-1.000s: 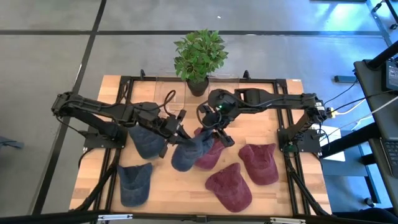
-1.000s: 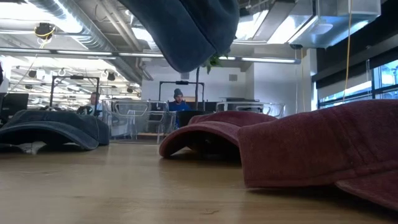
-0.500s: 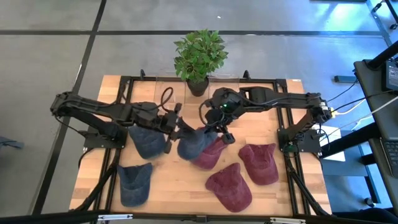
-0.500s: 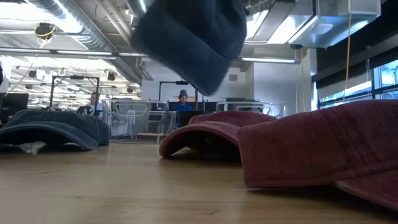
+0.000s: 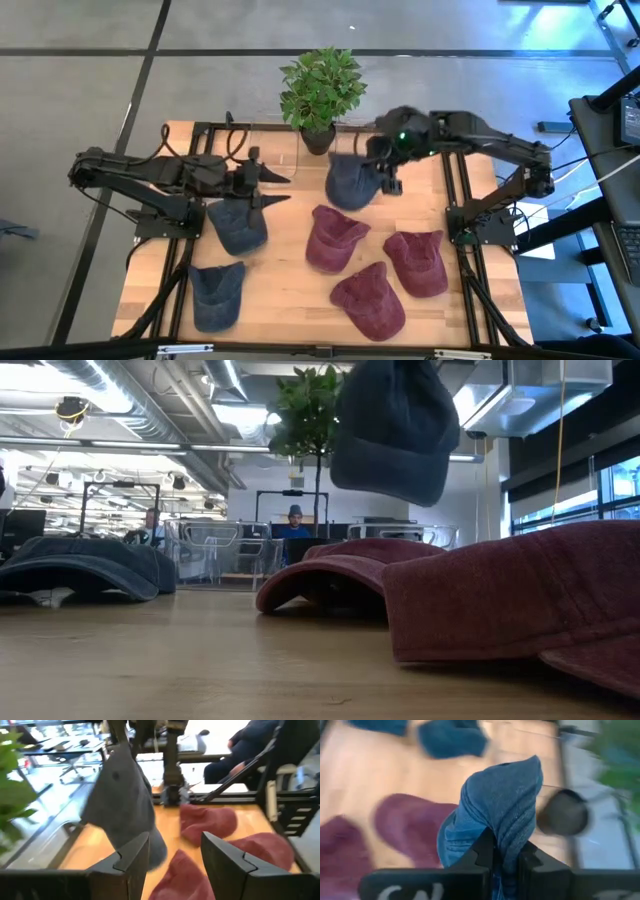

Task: Pick & Place hat
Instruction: Put the top right blue cap into the right transparent bin, then put the top blue cap into the right transparent bin

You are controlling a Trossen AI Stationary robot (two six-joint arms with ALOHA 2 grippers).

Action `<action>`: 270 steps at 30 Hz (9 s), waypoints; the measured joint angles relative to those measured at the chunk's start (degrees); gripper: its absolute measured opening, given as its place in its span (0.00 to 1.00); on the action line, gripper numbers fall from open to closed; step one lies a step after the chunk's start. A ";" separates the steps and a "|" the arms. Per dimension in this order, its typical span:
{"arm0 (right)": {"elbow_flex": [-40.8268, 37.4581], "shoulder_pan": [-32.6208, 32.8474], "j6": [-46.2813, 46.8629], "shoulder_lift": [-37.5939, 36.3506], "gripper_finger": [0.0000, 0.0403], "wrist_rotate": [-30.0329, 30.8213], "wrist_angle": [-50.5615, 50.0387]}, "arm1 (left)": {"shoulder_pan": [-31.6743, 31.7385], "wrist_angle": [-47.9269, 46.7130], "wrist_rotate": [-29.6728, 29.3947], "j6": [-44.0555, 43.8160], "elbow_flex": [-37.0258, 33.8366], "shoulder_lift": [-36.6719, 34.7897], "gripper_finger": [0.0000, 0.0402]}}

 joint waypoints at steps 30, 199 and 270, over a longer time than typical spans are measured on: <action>0.00 -26.69 -23.02 19.14 0.08 3.38 3.63 | 0.00 -9.14 -8.67 -3.70 0.00 -0.58 0.42; 0.04 -2.33 17.29 1.98 0.55 -17.61 17.55 | 10.28 5.39 -5.50 -2.48 18.64 22.37 0.01; -36.98 -23.74 -16.18 -11.52 0.02 -11.20 41.34 | -6.38 -8.31 -12.22 -4.80 18.64 8.62 0.41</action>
